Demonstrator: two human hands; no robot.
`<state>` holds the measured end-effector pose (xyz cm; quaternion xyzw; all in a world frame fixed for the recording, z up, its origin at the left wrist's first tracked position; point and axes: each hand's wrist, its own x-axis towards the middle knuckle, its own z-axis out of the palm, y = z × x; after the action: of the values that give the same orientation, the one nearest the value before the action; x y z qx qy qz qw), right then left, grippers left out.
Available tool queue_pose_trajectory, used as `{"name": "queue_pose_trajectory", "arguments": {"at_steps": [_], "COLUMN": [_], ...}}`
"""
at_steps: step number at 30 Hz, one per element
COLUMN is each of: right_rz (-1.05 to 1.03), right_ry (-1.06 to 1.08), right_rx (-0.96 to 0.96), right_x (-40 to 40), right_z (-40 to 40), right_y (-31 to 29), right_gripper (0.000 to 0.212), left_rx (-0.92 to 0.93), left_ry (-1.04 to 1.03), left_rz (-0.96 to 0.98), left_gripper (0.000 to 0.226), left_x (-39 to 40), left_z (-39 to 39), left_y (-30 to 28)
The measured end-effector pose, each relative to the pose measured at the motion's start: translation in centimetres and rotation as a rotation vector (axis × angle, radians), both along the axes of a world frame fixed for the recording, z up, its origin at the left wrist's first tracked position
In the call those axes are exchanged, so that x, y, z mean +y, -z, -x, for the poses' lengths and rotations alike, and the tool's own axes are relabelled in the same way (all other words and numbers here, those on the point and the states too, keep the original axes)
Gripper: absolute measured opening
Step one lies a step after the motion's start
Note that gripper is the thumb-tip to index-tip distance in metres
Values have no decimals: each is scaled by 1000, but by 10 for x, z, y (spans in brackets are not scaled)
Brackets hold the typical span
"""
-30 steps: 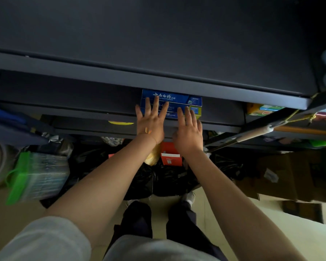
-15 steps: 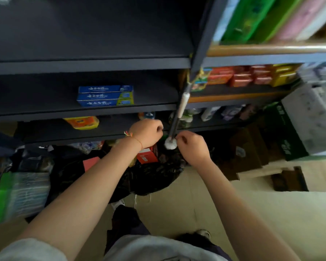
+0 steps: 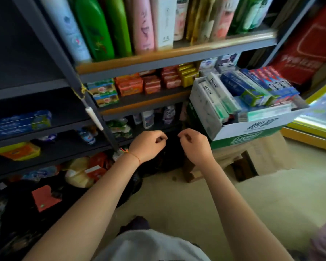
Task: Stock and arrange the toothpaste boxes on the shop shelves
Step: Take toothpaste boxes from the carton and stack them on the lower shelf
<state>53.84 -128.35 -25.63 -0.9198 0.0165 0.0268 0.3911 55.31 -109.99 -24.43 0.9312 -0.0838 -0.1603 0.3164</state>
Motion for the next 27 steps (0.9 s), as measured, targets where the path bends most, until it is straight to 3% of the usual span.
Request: {"name": "queue_pose_trajectory", "arguments": {"at_steps": [12,20,24,27], "right_rz": [104,337,488,484], "right_ry": [142,222,172,130], "right_rx": [-204,-92,17,42], "right_x": [-127,-216,-242,-264], "right_z": [-123,-215,-235,-248], "right_y": [-5,-22,-11,-5], "right_gripper": [17,29,35,36], "left_rx": [-218,-332,-175,-41], "left_ry": [-81,98,125,37], "left_rz": [184,47,67,146], "left_gripper": [25,38,27,40], "left_x": [-143,-231,-266,-303], "left_z": [-149,-236,-244,-245], "left_y": [31,9,0,-4]}}
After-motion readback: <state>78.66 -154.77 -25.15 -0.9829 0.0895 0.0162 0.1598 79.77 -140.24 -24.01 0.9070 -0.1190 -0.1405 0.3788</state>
